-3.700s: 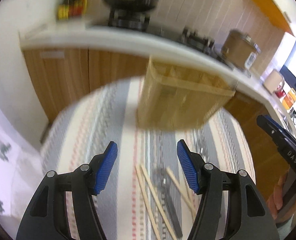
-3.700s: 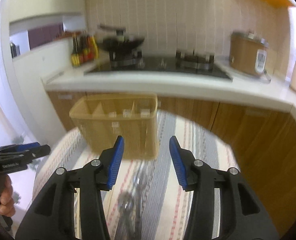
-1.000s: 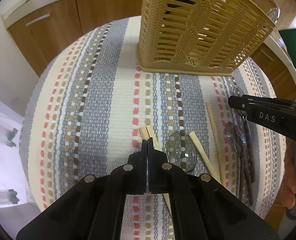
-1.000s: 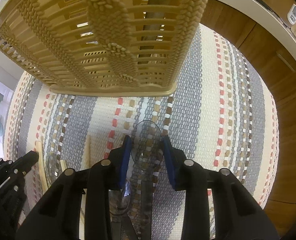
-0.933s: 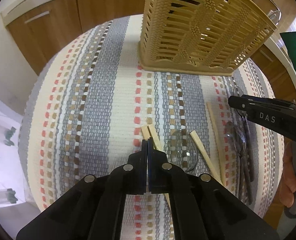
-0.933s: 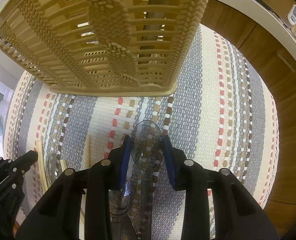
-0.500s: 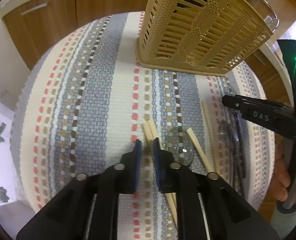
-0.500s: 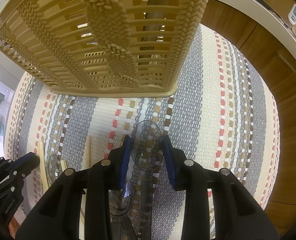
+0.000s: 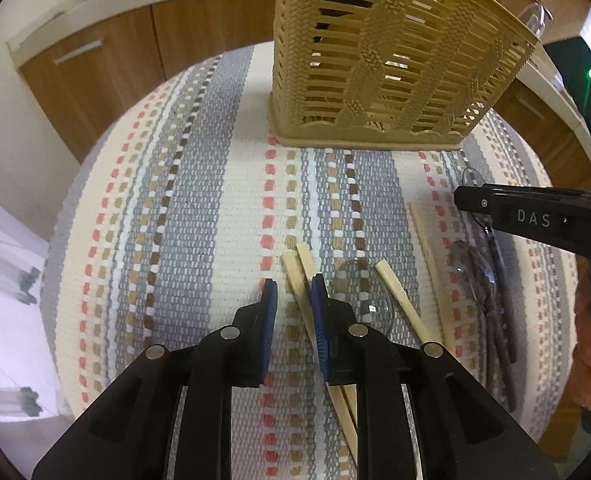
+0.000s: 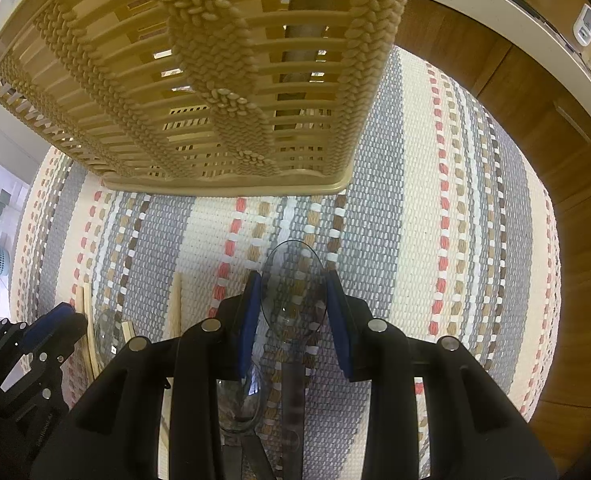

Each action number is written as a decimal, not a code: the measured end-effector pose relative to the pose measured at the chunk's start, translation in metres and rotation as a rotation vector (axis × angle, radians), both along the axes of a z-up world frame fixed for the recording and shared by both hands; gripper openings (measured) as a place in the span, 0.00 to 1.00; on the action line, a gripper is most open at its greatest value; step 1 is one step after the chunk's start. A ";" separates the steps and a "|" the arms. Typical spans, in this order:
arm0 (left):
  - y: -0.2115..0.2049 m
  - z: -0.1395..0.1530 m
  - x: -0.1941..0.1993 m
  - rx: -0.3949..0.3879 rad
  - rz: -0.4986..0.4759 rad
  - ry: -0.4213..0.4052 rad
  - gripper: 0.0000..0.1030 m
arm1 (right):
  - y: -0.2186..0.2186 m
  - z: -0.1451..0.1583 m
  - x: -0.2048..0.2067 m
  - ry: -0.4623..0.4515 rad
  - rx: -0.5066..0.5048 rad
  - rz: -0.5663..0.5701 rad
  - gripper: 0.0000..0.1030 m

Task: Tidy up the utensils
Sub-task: 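Grasp a wooden chopstick with the left tool while the right tool grasps a clear spoon, then lift the chopstick and spoon over the beige basket and open both tools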

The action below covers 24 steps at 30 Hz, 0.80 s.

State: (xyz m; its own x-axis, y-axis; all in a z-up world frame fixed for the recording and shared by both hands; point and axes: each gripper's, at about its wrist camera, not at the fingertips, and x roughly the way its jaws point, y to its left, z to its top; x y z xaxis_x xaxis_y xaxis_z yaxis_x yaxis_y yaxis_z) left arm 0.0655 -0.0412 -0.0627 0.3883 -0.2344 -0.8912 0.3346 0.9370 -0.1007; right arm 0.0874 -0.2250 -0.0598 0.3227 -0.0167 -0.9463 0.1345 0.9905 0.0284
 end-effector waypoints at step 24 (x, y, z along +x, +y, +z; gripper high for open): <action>-0.011 -0.002 0.009 0.069 -0.127 0.026 0.04 | 0.004 -0.001 -0.001 -0.007 -0.022 0.038 0.28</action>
State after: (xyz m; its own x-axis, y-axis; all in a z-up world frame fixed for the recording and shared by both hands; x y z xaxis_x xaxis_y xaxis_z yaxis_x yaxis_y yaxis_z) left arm 0.0747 -0.0525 -0.0646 0.3359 -0.2185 -0.9162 0.4492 0.8921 -0.0481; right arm 0.0863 -0.2209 -0.0609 0.3306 -0.0250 -0.9435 0.0964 0.9953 0.0074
